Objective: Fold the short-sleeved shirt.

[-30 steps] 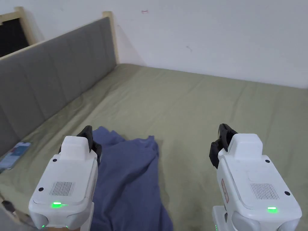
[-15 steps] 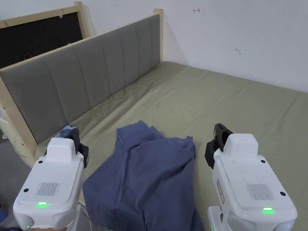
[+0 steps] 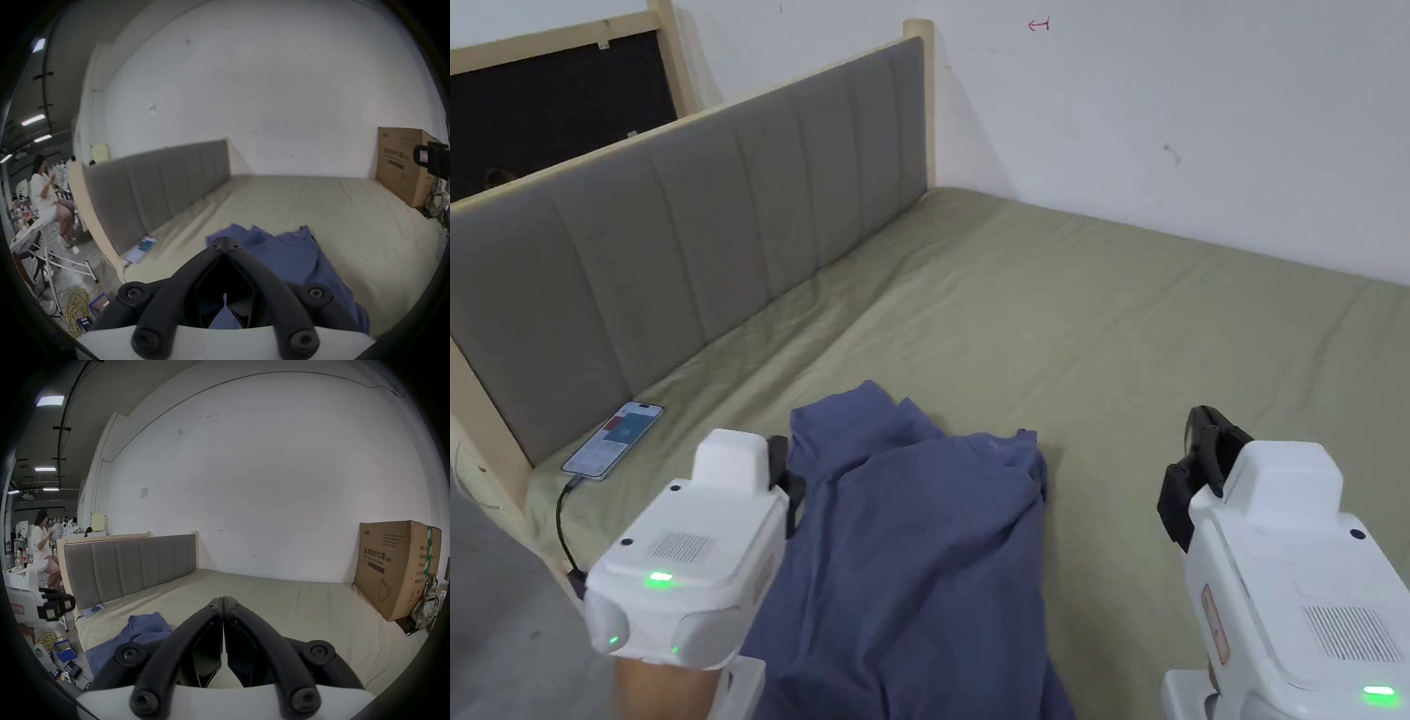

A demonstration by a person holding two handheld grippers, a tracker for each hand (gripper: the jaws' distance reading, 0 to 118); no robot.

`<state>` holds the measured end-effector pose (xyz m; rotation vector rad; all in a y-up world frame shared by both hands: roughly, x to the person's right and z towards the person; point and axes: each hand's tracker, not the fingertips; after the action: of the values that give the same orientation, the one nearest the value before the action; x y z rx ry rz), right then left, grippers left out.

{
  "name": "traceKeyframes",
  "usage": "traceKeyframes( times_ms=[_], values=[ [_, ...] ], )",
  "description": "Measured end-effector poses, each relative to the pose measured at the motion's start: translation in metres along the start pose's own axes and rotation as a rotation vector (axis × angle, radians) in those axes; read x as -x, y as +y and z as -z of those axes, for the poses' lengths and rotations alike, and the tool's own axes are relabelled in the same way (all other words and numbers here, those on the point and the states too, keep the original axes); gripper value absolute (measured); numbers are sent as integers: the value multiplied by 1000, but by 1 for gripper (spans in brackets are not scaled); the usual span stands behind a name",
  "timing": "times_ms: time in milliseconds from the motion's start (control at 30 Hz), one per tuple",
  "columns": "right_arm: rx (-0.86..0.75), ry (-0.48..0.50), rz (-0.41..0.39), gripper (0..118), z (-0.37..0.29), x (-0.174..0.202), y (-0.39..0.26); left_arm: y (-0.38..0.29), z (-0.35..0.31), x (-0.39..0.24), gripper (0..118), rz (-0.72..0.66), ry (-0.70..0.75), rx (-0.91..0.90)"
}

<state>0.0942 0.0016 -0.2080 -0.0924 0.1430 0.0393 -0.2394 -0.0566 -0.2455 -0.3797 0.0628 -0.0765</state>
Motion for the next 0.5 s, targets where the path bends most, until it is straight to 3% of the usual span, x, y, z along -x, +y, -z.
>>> traceKeyframes(
  times_ms=[133, 167, 233, 300, 333, 400, 500],
  values=[
    [25, -29, 8, 0, 2, -11, -5, -7, 55, -22, 0, -20, -89, 256],
    [30, -38, 5, 0, 2, -13, -6, -11, 67, -27, 7, -35, -100, 284],
    [43, -55, 0, 0, 5, -20, -12, -20, 92, -38, 36, -48, -123, 399],
    [58, -69, 2, 0, 4, -27, -15, -32, 110, -47, 79, -59, -140, 440],
    [68, -72, 2, 0, 5, -31, -17, -37, 119, -52, 92, -55, -142, 477],
    [81, -82, -10, 0, 3, -37, -20, -49, 132, -63, 102, -22, -130, 533],
    [102, -102, -31, 0, 1, -48, -27, -66, 150, -76, 102, 5, -119, 577]
  ],
)
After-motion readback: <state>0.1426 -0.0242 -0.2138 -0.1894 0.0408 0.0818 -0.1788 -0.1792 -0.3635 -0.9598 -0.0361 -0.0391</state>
